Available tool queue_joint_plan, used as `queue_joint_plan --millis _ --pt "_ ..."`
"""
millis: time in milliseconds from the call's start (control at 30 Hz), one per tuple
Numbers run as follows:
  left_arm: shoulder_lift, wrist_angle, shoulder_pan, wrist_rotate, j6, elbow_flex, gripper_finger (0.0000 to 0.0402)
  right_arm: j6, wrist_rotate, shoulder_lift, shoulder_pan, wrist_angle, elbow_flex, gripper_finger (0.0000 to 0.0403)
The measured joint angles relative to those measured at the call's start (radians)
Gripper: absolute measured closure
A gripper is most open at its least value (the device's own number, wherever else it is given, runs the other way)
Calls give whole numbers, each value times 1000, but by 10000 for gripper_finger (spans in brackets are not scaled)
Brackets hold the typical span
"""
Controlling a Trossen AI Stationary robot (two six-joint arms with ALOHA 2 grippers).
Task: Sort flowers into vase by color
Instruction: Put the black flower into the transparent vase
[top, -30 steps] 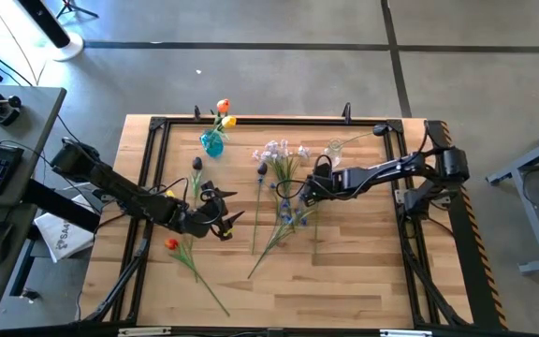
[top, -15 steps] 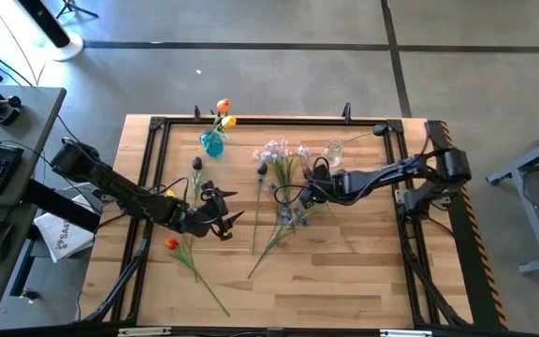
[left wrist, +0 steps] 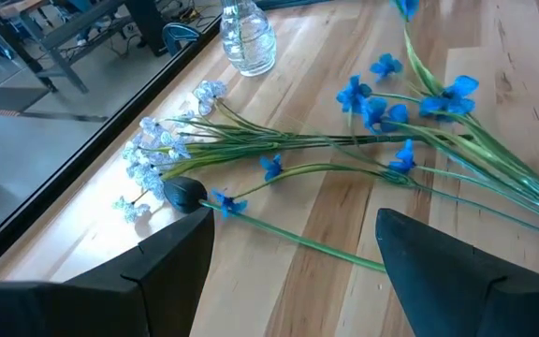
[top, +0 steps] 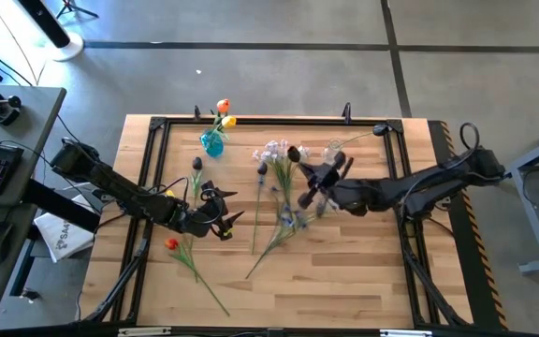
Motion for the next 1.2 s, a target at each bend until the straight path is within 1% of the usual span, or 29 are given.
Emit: queue_joint_plan --millis 67,167,233,367,467,567,767,967,1067,1200 --pt "0 0 0 0 0 0 118 -164 -47 0 11 129 0 400" --pt "0 0 0 0 0 0 118 -395 -206 0 4 314 0 401" --pt "0 0 0 0 8 0 118 -517 -267 1 -9 433 0 401" --pt "0 0 0 0 8 0 118 -710 -255 0 -56 630 0 402" --pt "0 0 0 0 8 0 118 -800 -251 0 -106 724 0 402" --pt "0 0 0 0 8 0 118 -828 -257 0 -170 778 0 402" --pt "0 0 0 0 8 0 118 -812 -269 0 -291 789 0 402" --pt "0 0 0 0 0 0 118 -781 -245 0 -354 786 0 403" --pt "0 0 0 0 0 0 118 -750 -246 1 -371 829 -52 403" --pt "0 0 0 0 0 0 118 -707 -221 2 -385 1028 -182 403"
